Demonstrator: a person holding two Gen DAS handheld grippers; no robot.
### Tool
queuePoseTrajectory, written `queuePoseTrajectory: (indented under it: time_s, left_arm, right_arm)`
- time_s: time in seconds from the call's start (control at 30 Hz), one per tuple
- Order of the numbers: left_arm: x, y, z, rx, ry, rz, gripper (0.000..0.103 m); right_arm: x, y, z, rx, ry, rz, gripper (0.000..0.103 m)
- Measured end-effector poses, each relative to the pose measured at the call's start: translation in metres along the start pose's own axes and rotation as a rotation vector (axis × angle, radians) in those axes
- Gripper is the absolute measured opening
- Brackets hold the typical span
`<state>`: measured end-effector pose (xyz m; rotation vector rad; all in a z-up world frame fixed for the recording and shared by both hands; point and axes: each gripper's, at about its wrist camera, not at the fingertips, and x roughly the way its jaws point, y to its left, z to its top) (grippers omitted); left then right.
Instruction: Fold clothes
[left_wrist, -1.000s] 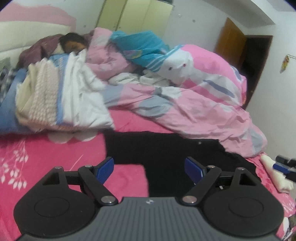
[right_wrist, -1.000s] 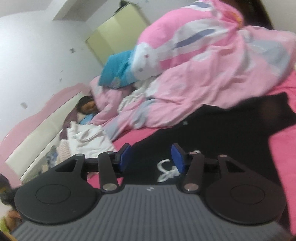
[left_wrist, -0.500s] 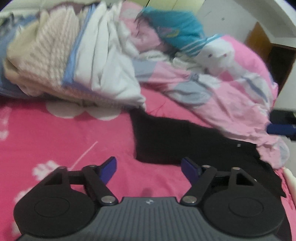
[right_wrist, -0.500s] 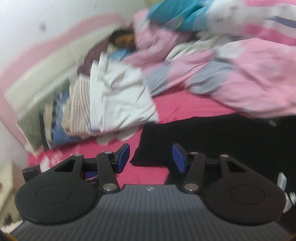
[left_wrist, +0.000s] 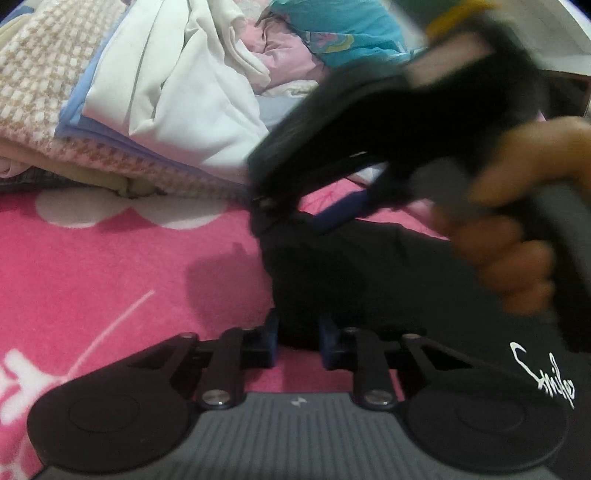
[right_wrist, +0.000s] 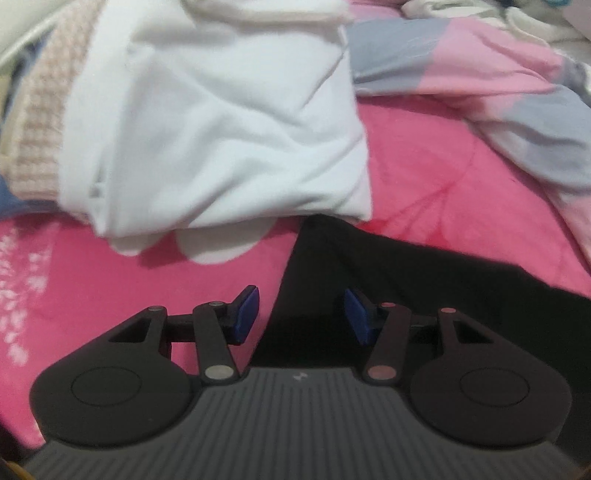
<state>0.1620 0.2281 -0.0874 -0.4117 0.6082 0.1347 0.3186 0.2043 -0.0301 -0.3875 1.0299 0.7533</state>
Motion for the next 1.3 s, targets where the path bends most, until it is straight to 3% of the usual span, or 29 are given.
queuePoseTrajectory:
  time_s: [0.13, 0.17, 0.2, 0.23, 0.27, 0.53, 0.77, 1.0, 1.3]
  left_arm:
    - [-0.003, -0.003, -0.003, 0.010, -0.012, -0.012, 0.006]
    - [-0.004, -0.004, -0.004, 0.015, -0.019, -0.016, 0.006]
    - [-0.006, -0.005, -0.005, 0.019, -0.028, -0.022, 0.005]
    - [-0.008, -0.007, -0.006, 0.025, -0.039, -0.028, 0.005]
    - [-0.011, -0.011, -0.006, 0.033, -0.051, -0.035, 0.005]
    - [-0.033, -0.069, 0.011, 0.119, -0.119, -0.144, 0.005]
    - [-0.017, -0.146, 0.007, 0.212, -0.080, -0.226, 0.005]
    - [0.009, -0.174, -0.013, 0.265, -0.007, -0.238, 0.005]
    - [0.033, -0.200, -0.033, 0.324, 0.074, -0.253, 0.005]
  right_arm:
    - [0.024, 0.013, 0.000, -0.060, 0.021, -0.043, 0.049]
    - [0.023, 0.014, -0.001, -0.069, 0.007, -0.041, 0.042]
    - [0.020, 0.012, -0.002, -0.063, -0.007, -0.036, 0.018]
    - [0.015, 0.010, -0.003, -0.051, -0.020, -0.031, 0.007]
    - [0.010, 0.005, -0.003, -0.032, -0.031, -0.023, 0.002]
    - [-0.064, -0.064, -0.018, 0.118, -0.188, 0.074, 0.002]
    - [-0.113, -0.150, -0.062, 0.275, -0.315, 0.083, 0.002]
    - [-0.099, -0.222, -0.120, 0.434, -0.371, 0.089, 0.002]
    - [-0.091, -0.258, -0.165, 0.538, -0.420, 0.124, 0.002]
